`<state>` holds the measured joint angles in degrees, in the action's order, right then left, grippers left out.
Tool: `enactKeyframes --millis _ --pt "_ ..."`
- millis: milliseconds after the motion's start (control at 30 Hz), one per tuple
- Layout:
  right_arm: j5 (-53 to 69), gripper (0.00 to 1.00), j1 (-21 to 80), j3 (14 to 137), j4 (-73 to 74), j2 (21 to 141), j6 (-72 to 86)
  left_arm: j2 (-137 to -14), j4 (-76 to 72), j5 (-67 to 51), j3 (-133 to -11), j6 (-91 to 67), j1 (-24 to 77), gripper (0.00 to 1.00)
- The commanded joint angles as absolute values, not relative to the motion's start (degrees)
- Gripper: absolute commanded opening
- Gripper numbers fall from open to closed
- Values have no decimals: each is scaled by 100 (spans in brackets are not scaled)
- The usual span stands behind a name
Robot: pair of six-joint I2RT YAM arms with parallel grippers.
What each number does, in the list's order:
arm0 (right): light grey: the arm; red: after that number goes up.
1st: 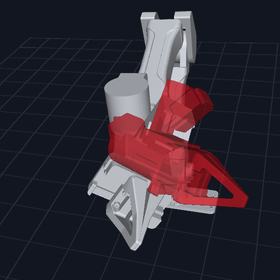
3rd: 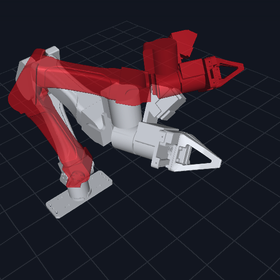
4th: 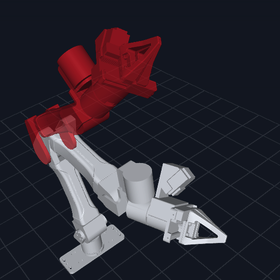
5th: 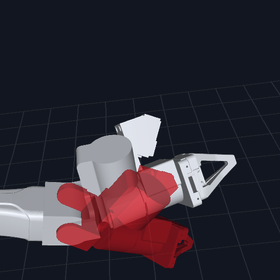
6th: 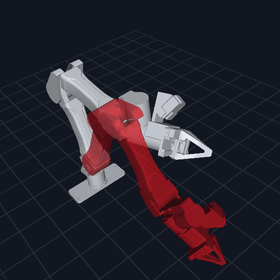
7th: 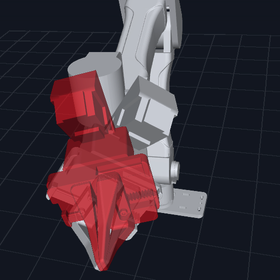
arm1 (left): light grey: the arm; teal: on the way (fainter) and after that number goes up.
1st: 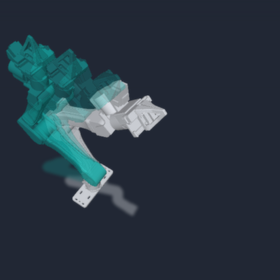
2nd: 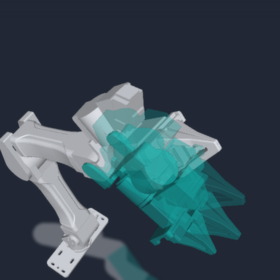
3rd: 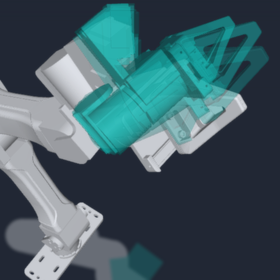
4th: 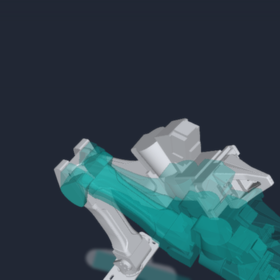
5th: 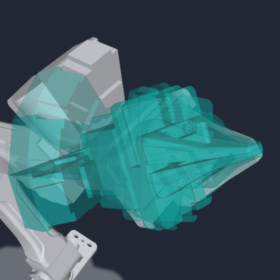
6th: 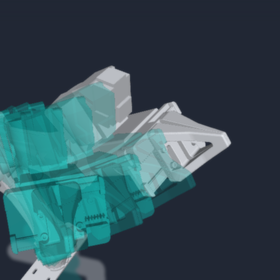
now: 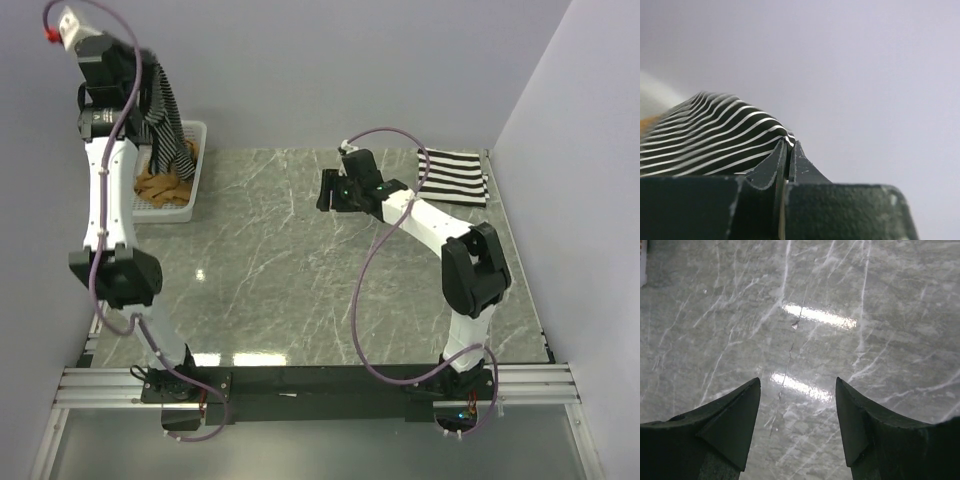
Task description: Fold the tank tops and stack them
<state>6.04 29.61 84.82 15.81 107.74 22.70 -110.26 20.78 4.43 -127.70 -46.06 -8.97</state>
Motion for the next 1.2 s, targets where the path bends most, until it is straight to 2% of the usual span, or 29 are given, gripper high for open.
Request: enactKeyframes --millis 0,267,367,533,667,700,800,833,867,967,1033,1167 --pt "291 68 2944 8298 1319 10074 2302 -10082 1240 176 -12929 -4070 -195 0" --pt "-280 68 2944 7359 1091 8887 2619 -8914 1099 193 -12648 -3525 1570 0" --pt "-465 68 2936 6841 976 8202 2716 -8309 907 299 -12166 -3419 2116 1" --pt "-843 68 2953 5960 756 6875 2970 -7525 905 735 -10664 -3700 2268 1" --pt "-1124 68 2953 5196 764 6154 3181 -7321 861 914 -9003 -4207 2041 6" --pt "-1195 69 2953 5099 843 6109 3216 -7426 766 688 -8452 -4384 1909 7" --pt "-1327 69 2953 4791 993 6029 3278 -8434 528 -156 -8007 -4772 1478 17" --pt "-1318 69 2953 4712 1011 6029 3287 -8829 553 -350 -8085 -4816 1372 30" --pt "-1292 69 2953 4572 1028 6038 3305 -9712 693 -586 -8251 -4869 1180 35" --pt "-986 69 3032 4168 915 5951 3296 -10833 1292 -1055 -9060 -4904 993 44" --pt "-941 69 3207 3843 818 5933 3200 -10715 1109 -836 -8835 -4878 1081 50" --pt "-546 68 3515 3691 353 6378 2883 -9426 1115 191 -7903 -5105 1388 54"
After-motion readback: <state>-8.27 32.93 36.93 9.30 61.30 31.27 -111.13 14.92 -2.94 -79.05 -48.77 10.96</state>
